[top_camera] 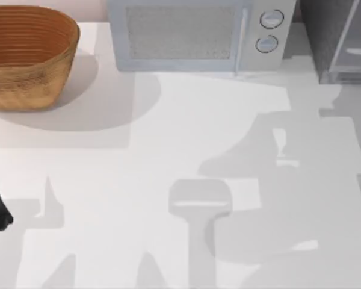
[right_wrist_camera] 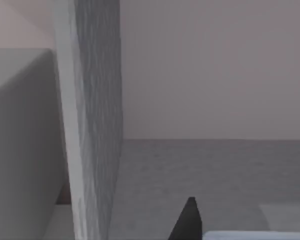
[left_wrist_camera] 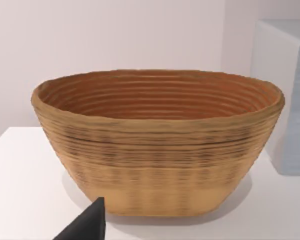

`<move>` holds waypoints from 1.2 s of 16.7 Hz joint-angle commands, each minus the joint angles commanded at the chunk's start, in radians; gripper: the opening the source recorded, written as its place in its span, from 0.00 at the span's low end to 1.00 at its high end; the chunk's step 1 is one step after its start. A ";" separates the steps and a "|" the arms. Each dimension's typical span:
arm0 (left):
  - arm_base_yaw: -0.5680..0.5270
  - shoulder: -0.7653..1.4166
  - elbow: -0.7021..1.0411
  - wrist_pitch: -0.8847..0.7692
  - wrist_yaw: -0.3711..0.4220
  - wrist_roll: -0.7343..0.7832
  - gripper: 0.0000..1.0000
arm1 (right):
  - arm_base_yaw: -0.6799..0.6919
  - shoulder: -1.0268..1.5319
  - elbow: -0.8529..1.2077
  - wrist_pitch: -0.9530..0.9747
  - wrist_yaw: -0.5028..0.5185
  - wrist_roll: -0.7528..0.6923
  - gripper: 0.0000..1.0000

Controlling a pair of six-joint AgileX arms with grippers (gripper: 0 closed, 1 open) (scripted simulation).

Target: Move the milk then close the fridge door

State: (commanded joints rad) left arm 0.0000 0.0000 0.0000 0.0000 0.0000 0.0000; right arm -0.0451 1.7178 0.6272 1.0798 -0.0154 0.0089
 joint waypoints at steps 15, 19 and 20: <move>0.000 0.000 0.000 0.000 0.000 0.000 1.00 | -0.158 0.543 0.637 -0.186 -0.174 -0.015 0.00; 0.000 0.000 0.000 0.000 0.000 0.000 1.00 | -0.156 0.542 0.636 -0.185 -0.174 -0.014 0.00; 0.000 0.000 0.000 0.000 0.000 0.000 1.00 | -0.158 0.543 0.637 -0.186 -0.174 -0.015 0.00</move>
State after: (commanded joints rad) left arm 0.0000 0.0000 0.0000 0.0000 0.0000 0.0000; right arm -0.2028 2.2609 1.2642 0.8941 -0.1895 -0.0057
